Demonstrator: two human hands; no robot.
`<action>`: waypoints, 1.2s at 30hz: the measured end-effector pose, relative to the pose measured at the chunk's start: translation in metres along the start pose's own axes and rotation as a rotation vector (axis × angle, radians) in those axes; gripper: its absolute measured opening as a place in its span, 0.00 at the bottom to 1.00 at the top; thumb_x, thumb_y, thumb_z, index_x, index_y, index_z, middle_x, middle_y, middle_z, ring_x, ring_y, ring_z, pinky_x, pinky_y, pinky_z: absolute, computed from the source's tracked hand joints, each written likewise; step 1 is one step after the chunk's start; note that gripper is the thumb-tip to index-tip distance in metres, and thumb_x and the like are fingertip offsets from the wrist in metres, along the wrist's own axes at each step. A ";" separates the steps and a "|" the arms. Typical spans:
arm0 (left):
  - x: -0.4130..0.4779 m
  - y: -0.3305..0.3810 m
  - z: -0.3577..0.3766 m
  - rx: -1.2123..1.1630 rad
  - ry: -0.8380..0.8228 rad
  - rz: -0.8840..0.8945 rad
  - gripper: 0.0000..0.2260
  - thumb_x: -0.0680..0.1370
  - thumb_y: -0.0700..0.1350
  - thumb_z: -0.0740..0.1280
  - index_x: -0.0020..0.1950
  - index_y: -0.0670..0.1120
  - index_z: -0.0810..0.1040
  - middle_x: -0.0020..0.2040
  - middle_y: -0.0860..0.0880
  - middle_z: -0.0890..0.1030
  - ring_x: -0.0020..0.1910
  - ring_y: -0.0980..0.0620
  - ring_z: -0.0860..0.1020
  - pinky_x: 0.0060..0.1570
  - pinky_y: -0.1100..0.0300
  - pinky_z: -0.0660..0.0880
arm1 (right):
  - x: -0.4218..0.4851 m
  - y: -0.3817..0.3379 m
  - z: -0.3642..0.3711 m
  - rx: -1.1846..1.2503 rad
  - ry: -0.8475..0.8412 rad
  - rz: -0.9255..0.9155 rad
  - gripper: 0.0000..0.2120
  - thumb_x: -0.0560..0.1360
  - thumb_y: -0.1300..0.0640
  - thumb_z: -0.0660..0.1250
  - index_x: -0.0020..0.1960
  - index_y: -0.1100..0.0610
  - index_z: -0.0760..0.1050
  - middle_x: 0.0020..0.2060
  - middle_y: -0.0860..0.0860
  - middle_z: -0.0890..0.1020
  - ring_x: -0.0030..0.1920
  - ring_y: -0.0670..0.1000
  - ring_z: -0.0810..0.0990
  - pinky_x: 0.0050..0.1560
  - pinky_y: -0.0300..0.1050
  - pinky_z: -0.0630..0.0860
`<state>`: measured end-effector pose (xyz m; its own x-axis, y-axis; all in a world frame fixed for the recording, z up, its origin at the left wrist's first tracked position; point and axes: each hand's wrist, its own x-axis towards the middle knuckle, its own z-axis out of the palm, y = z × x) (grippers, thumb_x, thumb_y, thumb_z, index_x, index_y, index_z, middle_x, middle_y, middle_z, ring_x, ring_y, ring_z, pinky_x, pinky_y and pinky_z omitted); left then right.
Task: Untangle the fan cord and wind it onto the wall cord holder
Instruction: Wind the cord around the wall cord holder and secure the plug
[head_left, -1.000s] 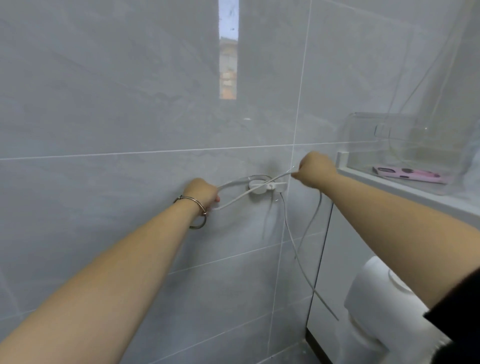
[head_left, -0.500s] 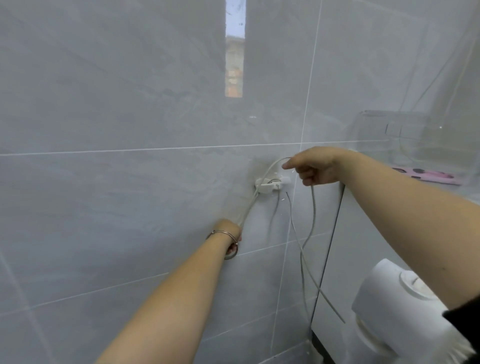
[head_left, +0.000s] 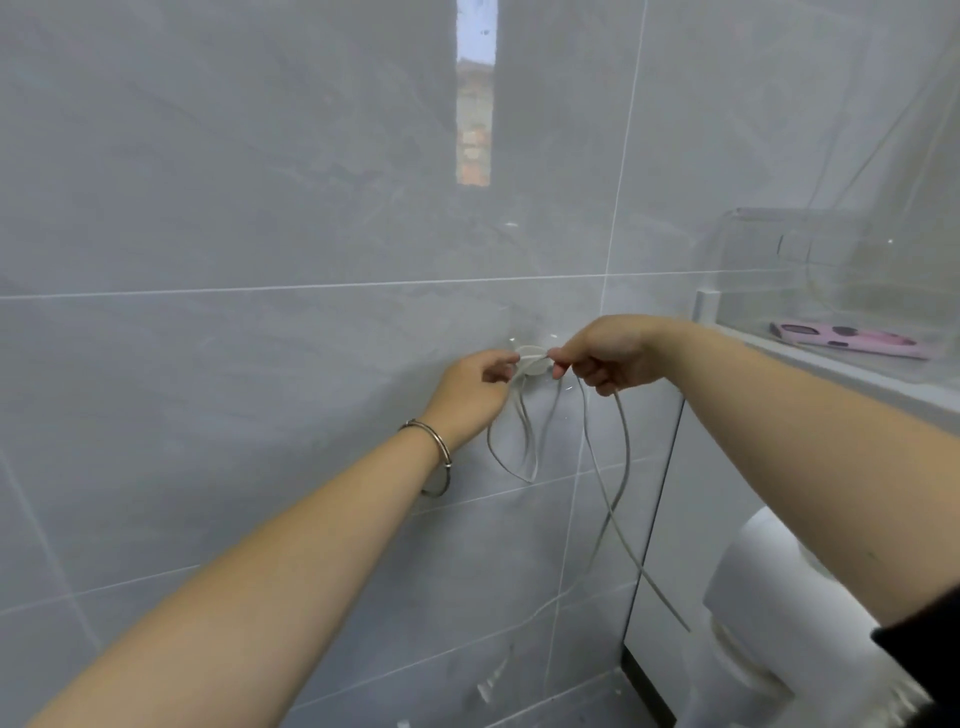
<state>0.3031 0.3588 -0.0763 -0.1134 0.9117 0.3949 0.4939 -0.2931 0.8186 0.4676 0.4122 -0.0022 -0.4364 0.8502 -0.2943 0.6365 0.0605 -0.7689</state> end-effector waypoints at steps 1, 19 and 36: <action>0.000 0.003 0.001 0.035 0.000 0.031 0.12 0.75 0.38 0.65 0.58 0.44 0.80 0.47 0.48 0.80 0.45 0.53 0.77 0.43 0.71 0.71 | 0.000 -0.001 0.004 -0.009 -0.006 -0.006 0.13 0.79 0.54 0.61 0.39 0.59 0.76 0.27 0.49 0.59 0.27 0.47 0.57 0.29 0.38 0.57; -0.019 -0.013 -0.025 0.405 -0.391 -0.100 0.09 0.75 0.41 0.66 0.53 0.44 0.81 0.43 0.47 0.84 0.43 0.56 0.78 0.48 0.66 0.73 | -0.012 0.002 0.039 -0.293 0.048 -0.077 0.10 0.77 0.59 0.63 0.40 0.59 0.78 0.29 0.52 0.69 0.28 0.49 0.65 0.30 0.40 0.67; -0.024 -0.008 -0.014 0.412 -0.258 0.001 0.08 0.77 0.43 0.64 0.53 0.44 0.79 0.45 0.42 0.83 0.45 0.48 0.80 0.48 0.61 0.71 | -0.015 0.000 0.043 -0.357 0.071 -0.143 0.11 0.77 0.58 0.63 0.38 0.58 0.79 0.29 0.52 0.70 0.27 0.49 0.67 0.29 0.40 0.67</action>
<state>0.2900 0.3353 -0.0864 0.0792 0.9685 0.2362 0.8002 -0.2031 0.5642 0.4468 0.3772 -0.0222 -0.4993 0.8535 -0.1489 0.7592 0.3482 -0.5499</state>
